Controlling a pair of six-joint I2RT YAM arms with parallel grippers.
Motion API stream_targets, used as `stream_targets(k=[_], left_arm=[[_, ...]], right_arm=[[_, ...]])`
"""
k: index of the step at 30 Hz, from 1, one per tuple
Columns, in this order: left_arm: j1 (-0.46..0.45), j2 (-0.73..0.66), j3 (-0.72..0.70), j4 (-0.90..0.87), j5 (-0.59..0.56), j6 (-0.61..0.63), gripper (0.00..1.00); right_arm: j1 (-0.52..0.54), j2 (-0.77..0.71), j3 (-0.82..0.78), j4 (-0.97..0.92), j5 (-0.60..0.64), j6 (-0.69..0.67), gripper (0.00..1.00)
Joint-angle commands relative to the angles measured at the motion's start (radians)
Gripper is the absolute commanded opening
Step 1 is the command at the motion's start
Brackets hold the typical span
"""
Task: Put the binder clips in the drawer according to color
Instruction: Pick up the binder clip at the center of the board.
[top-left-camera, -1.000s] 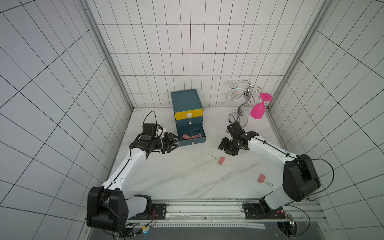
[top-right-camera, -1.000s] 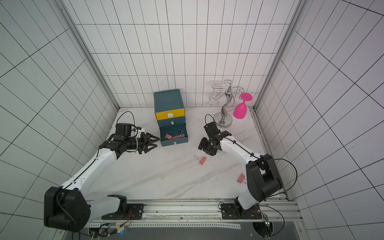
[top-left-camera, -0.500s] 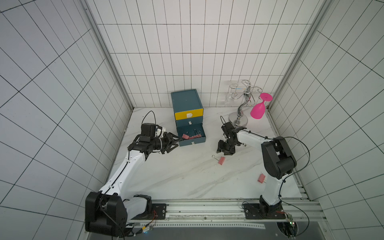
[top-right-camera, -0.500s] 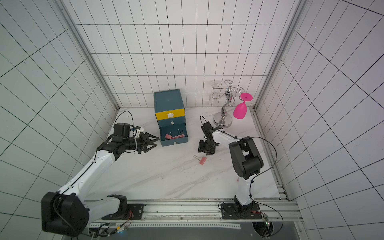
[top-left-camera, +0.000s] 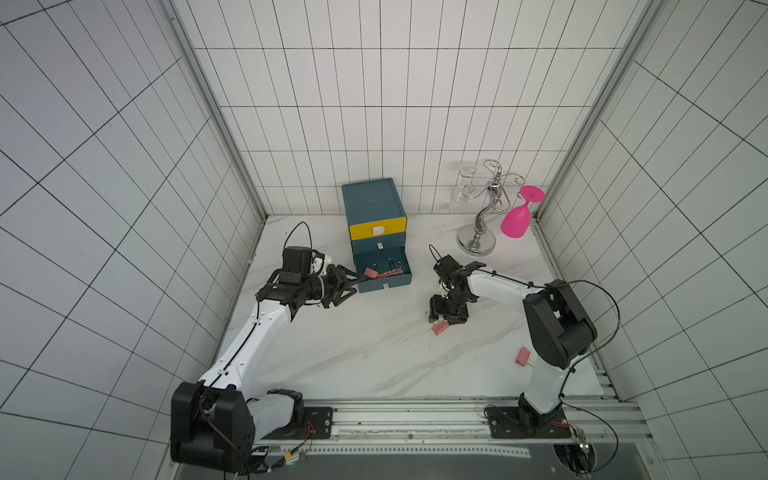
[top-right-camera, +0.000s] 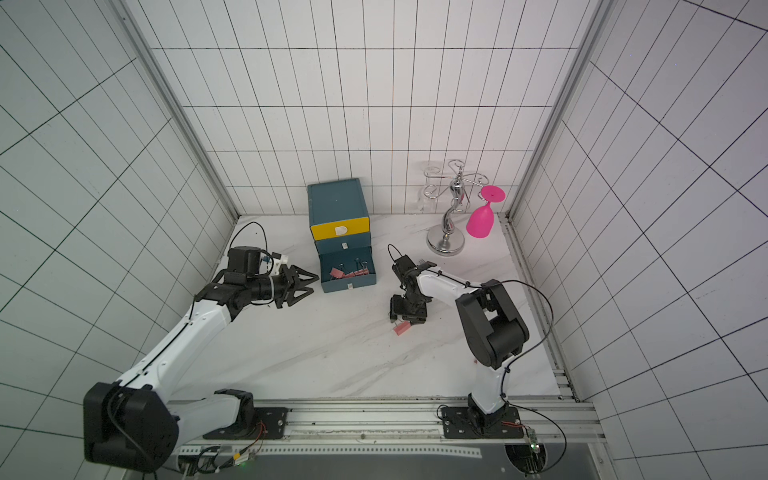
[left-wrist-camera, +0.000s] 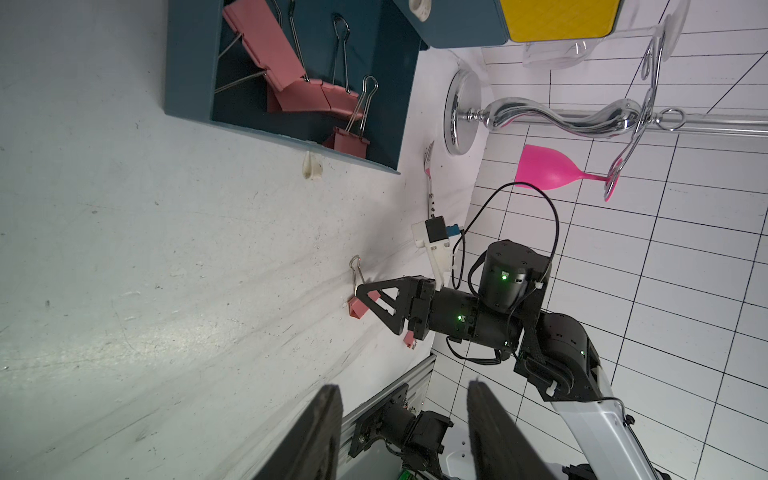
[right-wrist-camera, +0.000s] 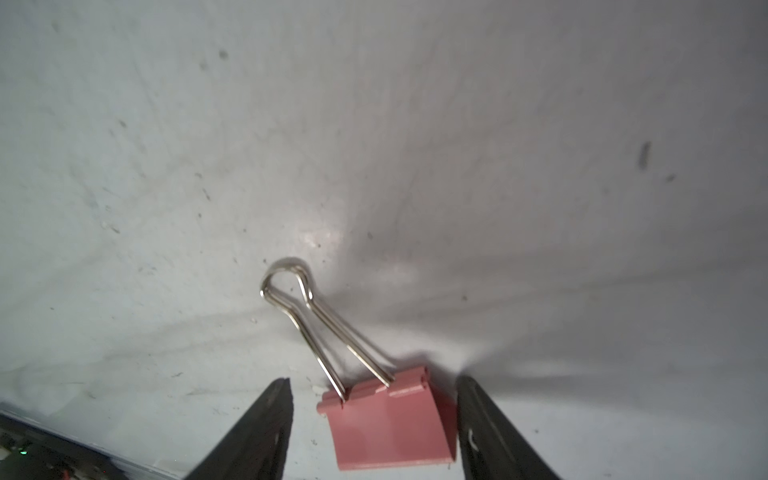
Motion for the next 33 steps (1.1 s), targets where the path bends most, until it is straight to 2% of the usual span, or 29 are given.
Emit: stream_targets(k=[1,8,17,25,28,33], left_arm=[[-0.001,0.008,-0.009,0.023,0.001,0.005,0.52],[-0.002,0.004,-0.013,0.023,0.004,0.008,0.52],[-0.001,0.004,-0.012,0.02,0.009,0.011,0.52],[-0.001,0.005,-0.013,0.02,0.01,0.01,0.52],[-0.001,0.003,-0.012,0.017,0.01,0.012,0.52],[0.001,-0.002,-0.013,0.012,0.005,0.013,0.52]], right_arm=[[0.056,-0.017,0.016,-0.111,0.096,-0.029,0.69],[0.133,0.022,0.057,-0.185,0.226,-0.024,0.7],[0.147,0.073,0.11,-0.219,0.315,-0.074,0.76],[0.146,0.109,0.124,-0.195,0.298,-0.162,0.77],[0.146,0.136,0.146,-0.196,0.273,-0.181,0.73],[0.147,0.127,0.156,-0.197,0.247,-0.167,0.59]])
